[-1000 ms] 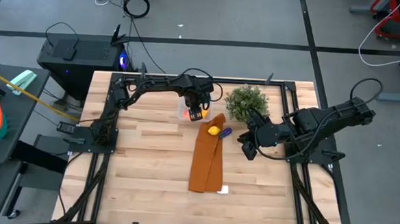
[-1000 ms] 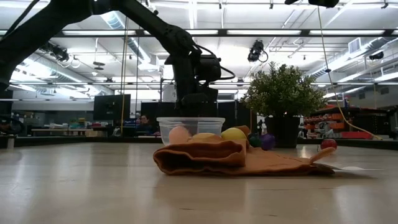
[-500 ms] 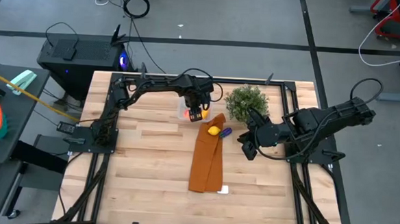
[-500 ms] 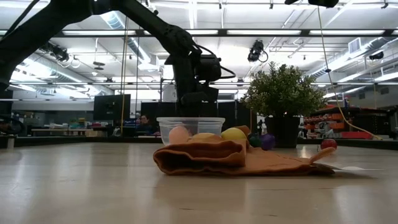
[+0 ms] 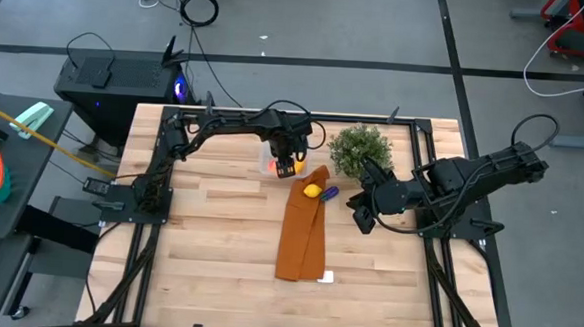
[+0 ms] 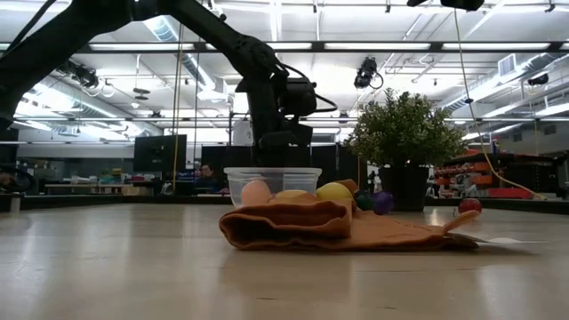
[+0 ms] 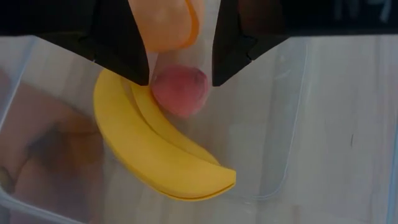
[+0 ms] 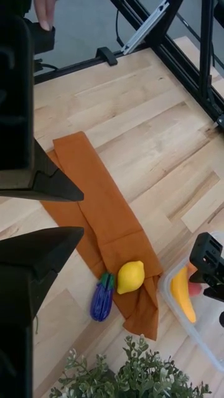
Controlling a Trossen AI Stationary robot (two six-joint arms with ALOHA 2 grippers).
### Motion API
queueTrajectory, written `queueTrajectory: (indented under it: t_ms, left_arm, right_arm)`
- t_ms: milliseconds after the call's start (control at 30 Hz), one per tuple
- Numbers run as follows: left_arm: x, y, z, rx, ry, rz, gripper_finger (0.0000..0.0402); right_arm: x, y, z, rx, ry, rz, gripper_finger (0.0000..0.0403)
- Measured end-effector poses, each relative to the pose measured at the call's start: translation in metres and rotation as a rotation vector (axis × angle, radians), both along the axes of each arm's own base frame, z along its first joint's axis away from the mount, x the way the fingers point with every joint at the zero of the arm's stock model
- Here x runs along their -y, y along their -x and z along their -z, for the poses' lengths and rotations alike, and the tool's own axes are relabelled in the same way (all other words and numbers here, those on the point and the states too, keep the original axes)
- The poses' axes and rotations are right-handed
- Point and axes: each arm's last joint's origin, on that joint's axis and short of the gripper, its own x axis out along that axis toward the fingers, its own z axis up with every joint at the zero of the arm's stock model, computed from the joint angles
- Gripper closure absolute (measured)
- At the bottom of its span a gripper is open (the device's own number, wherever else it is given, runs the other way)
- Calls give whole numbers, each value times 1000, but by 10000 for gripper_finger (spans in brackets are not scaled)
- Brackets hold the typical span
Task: Pick and placing Produce into tupperware
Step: Put the red cherry into the transparent bin
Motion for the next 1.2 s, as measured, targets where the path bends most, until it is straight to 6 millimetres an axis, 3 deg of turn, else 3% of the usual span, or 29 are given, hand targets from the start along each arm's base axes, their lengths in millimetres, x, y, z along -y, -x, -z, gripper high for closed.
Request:
queueTrajectory:
  t_ms: [267, 567, 800, 1000, 1200]
  left_arm:
    - [-1, -2, -7, 5, -8, -2, 216]
    - [-4, -9, -45, 38, -25, -1, 218]
    - [-1, -2, -71, -37, 6, 9, 229]
    - [15, 6, -72, -164, 69, 18, 251]
    - [45, 6, -82, -201, 94, 13, 314]
  right_arm:
    - [0, 0, 0, 0, 0, 0, 320]
    - [0, 0, 0, -1, 1, -1, 320]
    - [0, 0, 0, 0, 20, -7, 320]
    - [0, 0, 0, 0, 21, -7, 320]
    - [0, 0, 0, -1, 28, -14, 320]
